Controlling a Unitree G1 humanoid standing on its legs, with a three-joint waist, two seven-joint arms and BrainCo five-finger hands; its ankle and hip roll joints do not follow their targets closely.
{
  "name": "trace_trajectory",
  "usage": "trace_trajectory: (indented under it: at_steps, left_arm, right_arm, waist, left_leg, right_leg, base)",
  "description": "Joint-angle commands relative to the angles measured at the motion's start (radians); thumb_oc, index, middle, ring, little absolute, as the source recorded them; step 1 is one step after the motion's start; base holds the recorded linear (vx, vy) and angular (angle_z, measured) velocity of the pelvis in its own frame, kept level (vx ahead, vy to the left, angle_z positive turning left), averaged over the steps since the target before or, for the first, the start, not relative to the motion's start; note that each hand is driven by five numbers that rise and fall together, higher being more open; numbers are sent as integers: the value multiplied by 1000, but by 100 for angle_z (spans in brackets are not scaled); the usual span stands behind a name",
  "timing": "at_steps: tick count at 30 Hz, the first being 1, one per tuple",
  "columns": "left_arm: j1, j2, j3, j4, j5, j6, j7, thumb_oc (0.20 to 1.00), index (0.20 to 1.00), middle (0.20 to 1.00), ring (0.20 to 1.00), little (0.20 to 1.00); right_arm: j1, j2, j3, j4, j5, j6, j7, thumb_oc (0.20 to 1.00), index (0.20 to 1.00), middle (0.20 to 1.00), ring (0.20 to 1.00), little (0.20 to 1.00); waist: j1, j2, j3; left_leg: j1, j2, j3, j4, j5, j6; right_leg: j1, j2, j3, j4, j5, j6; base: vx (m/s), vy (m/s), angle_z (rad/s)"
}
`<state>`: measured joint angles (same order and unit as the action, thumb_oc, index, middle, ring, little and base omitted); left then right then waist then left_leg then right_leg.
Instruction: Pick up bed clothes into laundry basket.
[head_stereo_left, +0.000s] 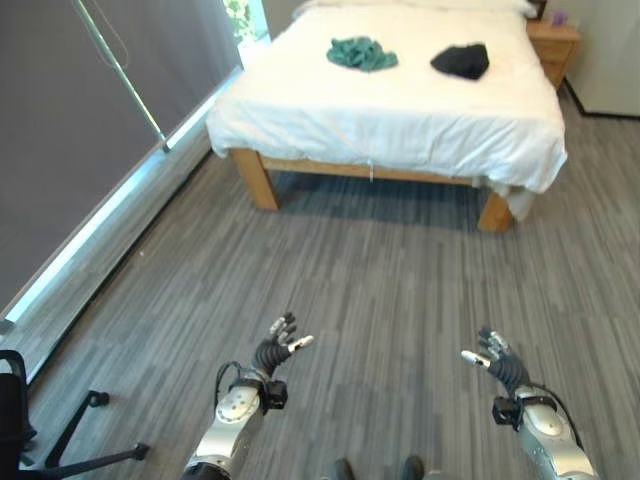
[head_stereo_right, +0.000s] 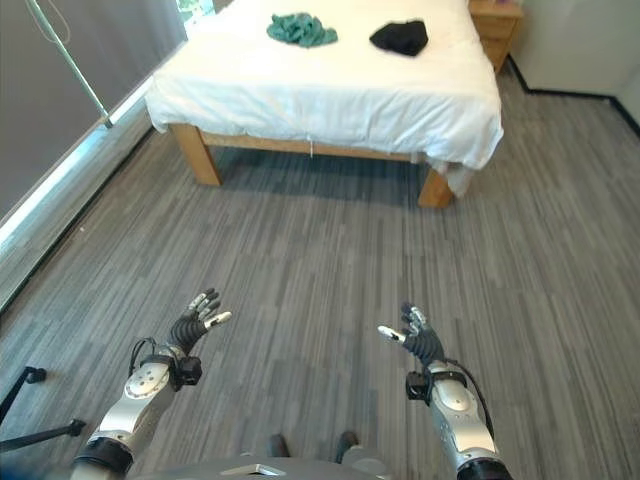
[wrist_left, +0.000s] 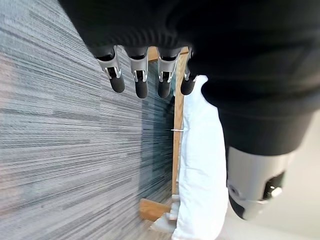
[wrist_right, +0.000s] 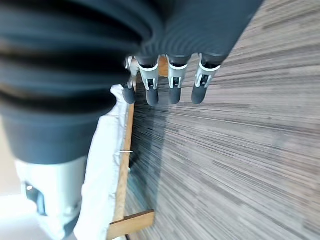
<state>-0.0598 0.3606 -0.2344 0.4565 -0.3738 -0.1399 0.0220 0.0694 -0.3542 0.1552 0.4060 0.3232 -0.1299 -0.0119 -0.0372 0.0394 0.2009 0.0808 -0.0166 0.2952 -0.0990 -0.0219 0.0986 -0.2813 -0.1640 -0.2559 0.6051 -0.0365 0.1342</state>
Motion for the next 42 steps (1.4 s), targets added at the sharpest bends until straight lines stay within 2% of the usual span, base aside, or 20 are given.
trace_trajectory:
  at_steps: [1,4,6,11,12,14,15,16,18,19,22,24,27,28,30,34,37,39,40,42]
  left_arm:
    - [15,31,42,-33,25,-25,19,1000,1000,1000,1000,1000]
    - [19,32,44,-41,30,-26,16,1000,1000,1000,1000,1000]
    - [15,31,44,-29,54,-25,6,1000,1000,1000,1000,1000]
    - [4,40,23,-50,113,-8,-14,1000,1000,1000,1000,1000]
    - [25,40,0,-62,140,-7,-20,1000,1000,1000,1000,1000]
    - [34,25,-1,-50,102,-6,-30,1000,1000,1000,1000,1000]
    - [48,-24,7,-14,-95,13,-43,1000,1000,1000,1000,1000]
    - [50,-35,0,-22,-172,23,-51,1000,1000,1000,1000,1000]
    - [47,-41,-3,-24,-254,25,-72,1000,1000,1000,1000,1000]
    - [39,-59,-15,-23,-324,38,-63,1000,1000,1000,1000,1000]
    - [18,-79,-18,-18,-362,45,-26,1000,1000,1000,1000,1000]
    - [8,-96,-32,-36,-425,43,-7,1000,1000,1000,1000,1000]
    - [23,-89,-31,-47,-359,36,-16,1000,1000,1000,1000,1000]
    - [23,-89,-31,-47,-359,36,-16,1000,1000,1000,1000,1000]
    - [36,-102,-20,-46,-373,37,-15,1000,1000,1000,1000,1000]
    - [63,-87,7,-66,-344,40,-24,1000,1000,1000,1000,1000]
    - [87,-77,32,-77,-309,33,-29,1000,1000,1000,1000,1000]
    - [98,-38,50,-113,-201,19,-23,1000,1000,1000,1000,1000]
    - [98,-38,50,-113,-201,19,-23,1000,1000,1000,1000,1000]
    - [84,-20,45,-112,-149,10,-23,1000,1000,1000,1000,1000]
  right_arm:
    - [14,19,12,-52,-8,-17,21,1000,1000,1000,1000,1000]
    - [36,15,3,-49,6,-16,32,1000,1000,1000,1000,1000]
    - [68,5,-12,-43,5,-13,38,1000,1000,1000,1000,1000]
    - [98,-10,-39,-66,9,-2,54,1000,1000,1000,1000,1000]
    - [113,-14,-55,-48,29,-1,65,1000,1000,1000,1000,1000]
    - [105,-19,-48,-29,42,-1,71,1000,1000,1000,1000,1000]
    - [74,-28,-39,-24,106,-3,61,1000,1000,1000,1000,1000]
    - [70,-32,-43,-40,138,-8,61,1000,1000,1000,1000,1000]
    - [63,-41,-42,-42,152,-17,61,1000,1000,1000,1000,1000]
    - [35,-76,-39,-48,117,-11,26,1000,1000,1000,1000,1000]
    - [30,-86,-51,-69,100,-2,-4,1000,1000,1000,1000,1000]
    - [33,-86,-57,-80,96,-1,-9,1000,1000,1000,1000,1000]
    - [47,-101,-48,-69,28,-2,3,1000,1000,1000,1000,1000]
    - [46,-101,-48,-69,28,-2,3,1000,1000,1000,1000,1000]
    - [41,-97,-33,-49,23,-5,8,1000,1000,1000,1000,1000]
    - [39,-84,-22,-50,16,8,29,1000,1000,1000,1000,1000]
    - [29,-54,-5,-32,9,16,44,1000,1000,1000,1000,1000]
    - [24,-19,5,-36,28,12,56,1000,1000,1000,1000,1000]
    - [24,-19,5,-36,28,12,56,1000,1000,1000,1000,1000]
    - [8,-8,8,-33,27,8,61,1000,1000,1000,1000,1000]
  waist:
    - [-23,-30,-24]
    - [-41,-38,-23]
    - [-83,-58,-30]
    - [-115,-56,-42]
    - [-115,-37,-54]
    - [-114,-36,-56]
    - [-103,-43,-74]
    - [-97,-61,-66]
    - [-86,-77,-53]
    - [-61,-80,-25]
    - [-49,-79,-18]
    - [-35,-72,-21]
    - [6,-53,-35]
    - [6,-53,-36]
    - [46,-35,-39]
    - [59,-34,-48]
    - [88,-58,-80]
    - [106,-91,-90]
    - [108,-89,-92]
    - [105,-90,-85]
  left_leg:
    - [51,15,-46,12,13,-69]
    - [77,13,-60,12,-5,-86]
    - [141,14,-93,12,-44,-120]
    - [219,44,-123,12,-58,-149]
    - [246,92,-149,73,0,-174]
    - [222,108,-147,141,57,-195]
    - [110,154,-156,425,221,-235]
    - [37,185,-128,584,268,-249]
    - [-26,204,-112,683,291,-245]
    - [-89,254,-60,742,284,-236]
    - [-173,302,-18,685,265,-230]
    - [-225,288,-26,555,246,-221]
    - [-277,179,-104,200,246,-202]
    - [-276,178,-104,194,250,-201]
    - [-307,146,-222,29,315,-225]
    - [-305,149,-223,20,336,-239]
    - [-299,138,-199,73,285,-206]
    - [-264,99,-159,119,217,-142]
    - [-266,102,-158,119,218,-143]
    - [-211,75,-130,101,178,-101]
  right_leg:
    - [33,-84,33,-161,247,71]
    - [9,-51,34,-290,235,63]
    - [-20,-3,37,-583,279,76]
    - [-39,8,9,-624,336,88]
    - [1,45,21,-579,275,41]
    - [37,66,14,-601,279,23]
    - [103,89,-19,-630,251,-29]
    - [151,96,-22,-650,228,-57]
    - [183,101,-21,-660,199,-86]
    - [247,124,-9,-664,145,-113]
    - [296,119,-8,-670,113,-112]
    - [335,108,-4,-673,85,-103]
    - [400,113,15,-675,31,-79]
    - [399,112,15,-676,32,-79]
    - [458,128,60,-674,-9,-72]
    - [505,117,104,-668,-34,-59]
    - [552,67,137,-649,-49,-29]
    - [493,0,167,-470,37,15]
    - [489,2,169,-471,39,14]
    - [398,-20,185,-267,161,27]
  base:
    - [341,-45,9]
    - [286,-111,6]
    - [512,-204,19]
    - [380,-165,36]
    - [673,-379,32]
    - [378,-297,42]
    - [397,-410,60]
    - [501,-534,51]
    - [256,-283,9]
    - [313,-205,-38]
    - [300,-103,-28]
    - [301,32,0]
    - [513,101,-2]
    - [374,56,-20]
    - [581,54,-49]
    - [454,77,-70]
    - [487,171,-65]
    - [392,190,-62]
    - [251,181,-40]
    - [277,210,-40]
